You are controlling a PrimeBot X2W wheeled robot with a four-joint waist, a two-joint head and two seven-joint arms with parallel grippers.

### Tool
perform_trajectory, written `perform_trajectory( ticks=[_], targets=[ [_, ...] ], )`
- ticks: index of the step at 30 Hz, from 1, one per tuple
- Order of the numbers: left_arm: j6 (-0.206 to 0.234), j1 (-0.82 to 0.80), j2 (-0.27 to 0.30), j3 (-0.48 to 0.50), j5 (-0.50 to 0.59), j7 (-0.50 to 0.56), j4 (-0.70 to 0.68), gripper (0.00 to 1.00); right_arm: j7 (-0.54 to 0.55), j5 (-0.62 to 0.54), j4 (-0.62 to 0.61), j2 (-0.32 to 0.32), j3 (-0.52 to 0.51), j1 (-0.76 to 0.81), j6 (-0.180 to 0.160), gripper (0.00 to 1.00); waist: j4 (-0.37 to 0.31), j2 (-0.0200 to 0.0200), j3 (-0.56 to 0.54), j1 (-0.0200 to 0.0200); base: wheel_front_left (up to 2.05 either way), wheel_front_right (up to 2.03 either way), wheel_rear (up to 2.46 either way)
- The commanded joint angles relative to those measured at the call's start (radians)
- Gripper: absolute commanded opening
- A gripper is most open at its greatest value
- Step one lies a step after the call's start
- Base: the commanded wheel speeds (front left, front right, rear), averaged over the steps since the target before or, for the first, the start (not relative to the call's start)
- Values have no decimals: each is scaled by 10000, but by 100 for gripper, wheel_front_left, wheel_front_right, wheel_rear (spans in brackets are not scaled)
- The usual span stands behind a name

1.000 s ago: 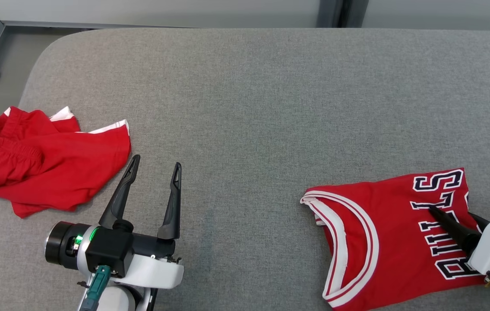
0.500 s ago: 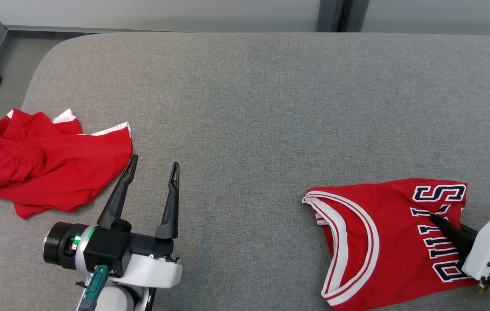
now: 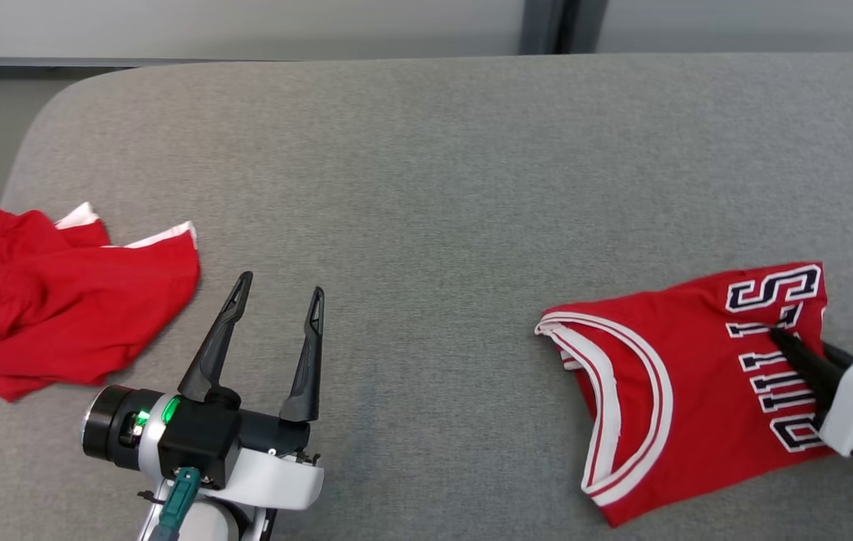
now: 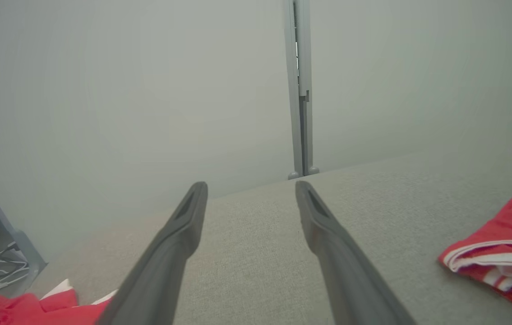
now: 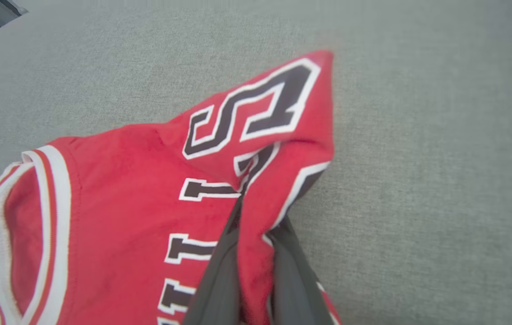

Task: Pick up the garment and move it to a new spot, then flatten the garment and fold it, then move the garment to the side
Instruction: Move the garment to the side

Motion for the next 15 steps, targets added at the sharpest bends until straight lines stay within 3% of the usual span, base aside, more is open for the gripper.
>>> perform_trajectory(
  ticks=[1, 15],
  targets=[
    [-28, -104, 92, -50, 87, -32, -2, 100, -99, -138, 11, -90, 72, -340, -6, 0, -375, 0, 249, 0, 0, 0, 0],
    [-376, -1196, 791, -1273, 606, -32, 33, 100, -290, -1110, 398, -949, 493, -3279, -6, 0, -2651, 0, 2325, 0, 0, 0, 0]
  ],
)
